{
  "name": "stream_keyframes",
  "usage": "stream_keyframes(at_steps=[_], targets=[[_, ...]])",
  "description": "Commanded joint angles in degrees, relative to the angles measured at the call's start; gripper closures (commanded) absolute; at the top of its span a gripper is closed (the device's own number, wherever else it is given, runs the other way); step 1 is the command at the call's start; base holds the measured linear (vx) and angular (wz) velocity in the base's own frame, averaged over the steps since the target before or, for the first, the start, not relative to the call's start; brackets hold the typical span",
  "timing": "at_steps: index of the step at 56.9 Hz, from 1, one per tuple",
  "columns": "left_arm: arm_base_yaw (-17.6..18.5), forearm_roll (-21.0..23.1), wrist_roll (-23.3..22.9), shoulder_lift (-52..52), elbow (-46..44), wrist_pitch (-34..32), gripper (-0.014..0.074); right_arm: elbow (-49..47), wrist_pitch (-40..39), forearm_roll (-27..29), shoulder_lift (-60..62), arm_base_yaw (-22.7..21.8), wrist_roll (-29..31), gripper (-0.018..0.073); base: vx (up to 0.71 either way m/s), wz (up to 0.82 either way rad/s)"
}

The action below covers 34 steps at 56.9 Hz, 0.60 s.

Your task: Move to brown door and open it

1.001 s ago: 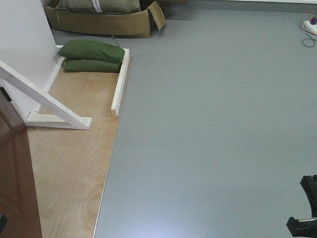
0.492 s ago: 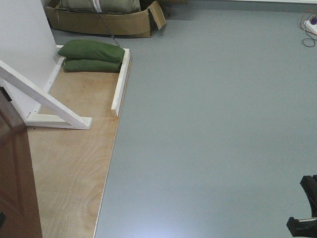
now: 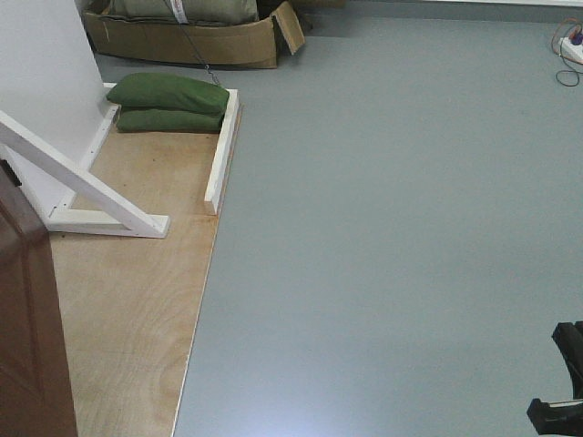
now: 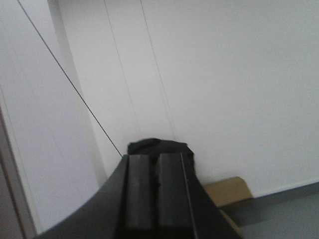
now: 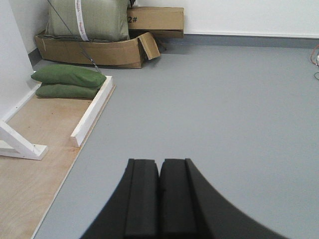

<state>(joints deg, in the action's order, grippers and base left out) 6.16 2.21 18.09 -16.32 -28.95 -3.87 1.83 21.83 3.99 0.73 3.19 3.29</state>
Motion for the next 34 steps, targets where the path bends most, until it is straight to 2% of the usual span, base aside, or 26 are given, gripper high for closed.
stream_keyframes(at_steps=[1,9,13,19,23,30,34], targets=[[-0.1,-0.2,10.5,-2.6,-6.1,-4.8,0.0600,0.2,-4.4,-0.2,0.3,-0.1,0.5,0.0559,0.00,0.00],[-1.7,0.0,31.1,-4.0,-9.7,-9.1,0.0600,0.2,-4.7,-0.2,0.3,-0.1,0.5,0.0559,0.00,0.00],[-2.5,0.3,37.9,-4.3,-10.1,-13.4,0.0600,0.2,-4.7,-0.2,0.3,-0.1,0.5,0.0559,0.00,0.00],[-3.4,2.3,42.0,-4.5,-10.3,-22.1,0.0600,0.2,-4.6,-0.2,0.3,-0.1,0.5,0.0559,0.00,0.00],[-3.9,6.4,43.5,-4.5,-10.3,-27.7,0.0600,0.2,-4.6,-0.2,0.3,-0.1,0.5,0.0559,0.00,0.00],[-4.1,18.8,47.9,-4.6,-10.3,-41.7,0.0600,0.2,-4.6,-0.2,0.3,-0.1,0.5,0.0559,0.00,0.00],[-4.1,27.6,48.3,-4.8,-10.3,-51.0,0.0600,0.2,-4.6,-0.2,0.3,-0.1,0.5,0.0559,0.00,0.00]])
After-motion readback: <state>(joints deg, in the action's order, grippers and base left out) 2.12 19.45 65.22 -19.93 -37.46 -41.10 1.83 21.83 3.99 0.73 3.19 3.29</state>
